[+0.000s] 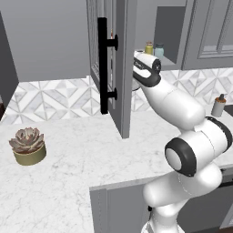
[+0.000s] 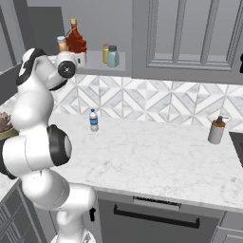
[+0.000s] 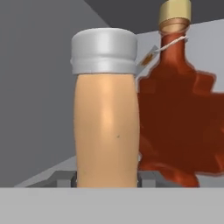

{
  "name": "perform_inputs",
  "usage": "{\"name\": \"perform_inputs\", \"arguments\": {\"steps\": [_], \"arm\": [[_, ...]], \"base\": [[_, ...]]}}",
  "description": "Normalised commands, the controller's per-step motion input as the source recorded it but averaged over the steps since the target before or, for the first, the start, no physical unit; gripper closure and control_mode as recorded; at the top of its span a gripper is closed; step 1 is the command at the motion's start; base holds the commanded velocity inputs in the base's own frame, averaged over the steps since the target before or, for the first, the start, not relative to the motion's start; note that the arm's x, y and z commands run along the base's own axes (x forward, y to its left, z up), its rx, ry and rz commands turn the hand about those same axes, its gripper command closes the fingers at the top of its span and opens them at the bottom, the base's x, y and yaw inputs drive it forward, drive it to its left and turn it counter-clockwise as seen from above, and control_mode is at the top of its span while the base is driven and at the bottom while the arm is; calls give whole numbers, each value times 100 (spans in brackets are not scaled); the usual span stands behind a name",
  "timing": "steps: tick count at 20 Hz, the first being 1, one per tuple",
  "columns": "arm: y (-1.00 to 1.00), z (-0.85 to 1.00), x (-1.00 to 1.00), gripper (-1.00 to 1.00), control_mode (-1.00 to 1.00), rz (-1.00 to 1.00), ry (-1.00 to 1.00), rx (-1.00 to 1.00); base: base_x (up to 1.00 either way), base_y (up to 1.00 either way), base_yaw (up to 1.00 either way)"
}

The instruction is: Put the shaker and condiment bottle from the counter next to their counterparts in the cabinet.

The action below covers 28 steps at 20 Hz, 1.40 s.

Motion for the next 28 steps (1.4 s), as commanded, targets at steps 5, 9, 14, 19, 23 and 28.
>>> {"name": "perform_inputs", "arguments": {"steps": [5,9,14,19,23,28], "arm": [[0,-27,0,-100,-100,0,-8,0],[0,-7,0,-100,-100,0,-2,0],[-5,0,-13,-100,-100,-3,0,0],[-9,0,-24,-100,-100,-2,0,0],[-17,0,-27,-100,-100,-2,0,0],[-23,0,-30,-100,-100,-2,0,2]], "base": [[0,0,0],[0,0,0],[0,0,0],[0,0,0],[0,0,0],[0,0,0]]}}
